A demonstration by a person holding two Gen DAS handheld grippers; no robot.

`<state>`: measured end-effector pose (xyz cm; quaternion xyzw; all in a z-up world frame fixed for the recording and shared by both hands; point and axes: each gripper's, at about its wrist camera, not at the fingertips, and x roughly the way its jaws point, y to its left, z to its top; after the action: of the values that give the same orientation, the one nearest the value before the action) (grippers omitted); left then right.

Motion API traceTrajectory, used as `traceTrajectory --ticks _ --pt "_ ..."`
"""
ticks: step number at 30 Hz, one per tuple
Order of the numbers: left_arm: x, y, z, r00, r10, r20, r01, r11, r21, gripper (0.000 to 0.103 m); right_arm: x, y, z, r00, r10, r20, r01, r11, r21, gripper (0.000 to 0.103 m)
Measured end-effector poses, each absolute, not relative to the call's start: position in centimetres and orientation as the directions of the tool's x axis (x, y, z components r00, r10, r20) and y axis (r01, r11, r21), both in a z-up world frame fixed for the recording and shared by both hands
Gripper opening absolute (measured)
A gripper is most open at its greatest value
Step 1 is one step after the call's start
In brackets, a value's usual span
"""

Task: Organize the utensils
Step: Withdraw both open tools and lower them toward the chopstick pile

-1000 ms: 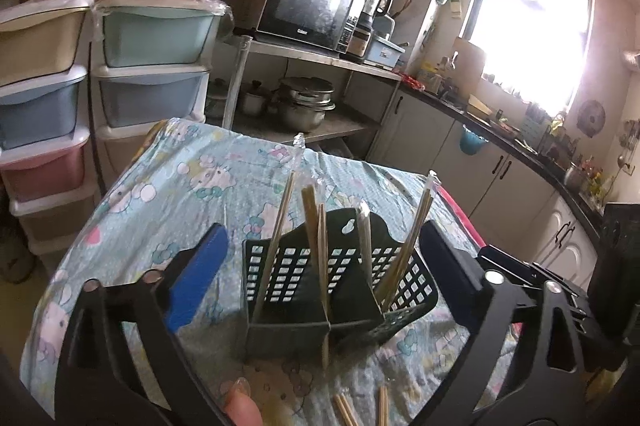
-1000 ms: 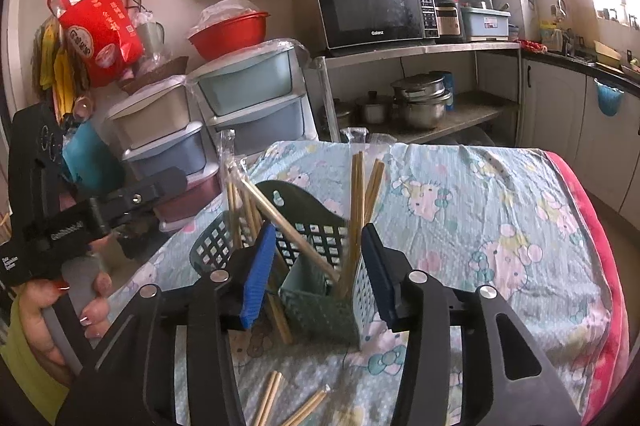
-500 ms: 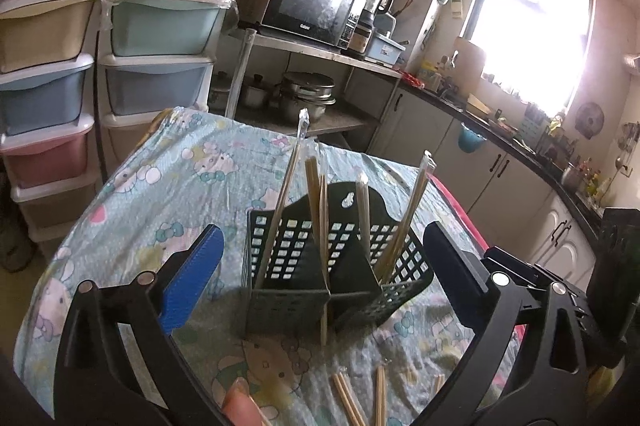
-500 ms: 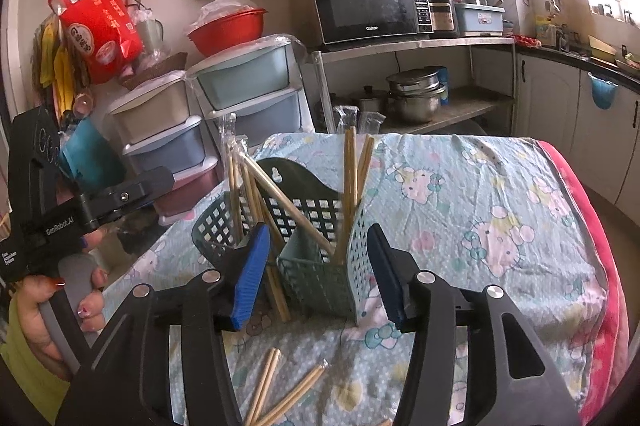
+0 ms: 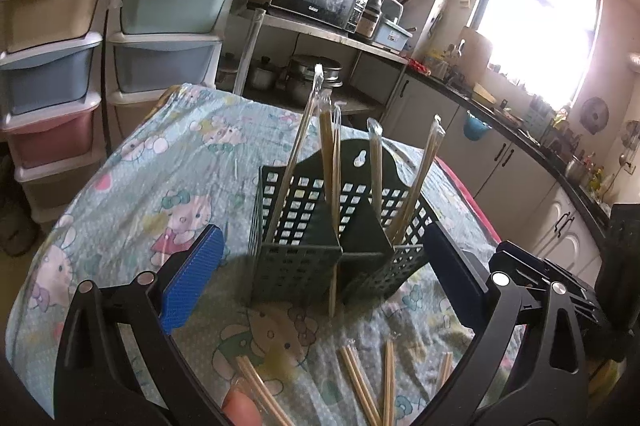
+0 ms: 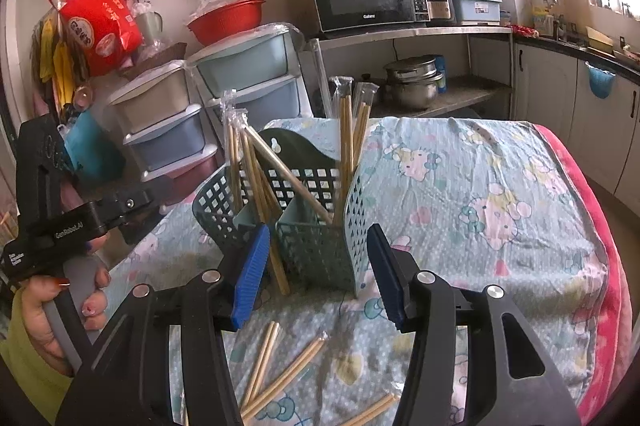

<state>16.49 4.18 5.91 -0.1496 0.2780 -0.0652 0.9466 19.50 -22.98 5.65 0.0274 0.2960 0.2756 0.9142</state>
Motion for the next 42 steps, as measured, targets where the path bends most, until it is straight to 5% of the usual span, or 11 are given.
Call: traceTrajectory --ticks 42 --pt "13.1 4.4 -1.1 0.737 -0.145 -0.660 -0.026 0.970 -0.242 0.092 16.4 -20.3 -0.2 0.557 0.521 -0.647 -0.520 0.826 0.218 0.049"
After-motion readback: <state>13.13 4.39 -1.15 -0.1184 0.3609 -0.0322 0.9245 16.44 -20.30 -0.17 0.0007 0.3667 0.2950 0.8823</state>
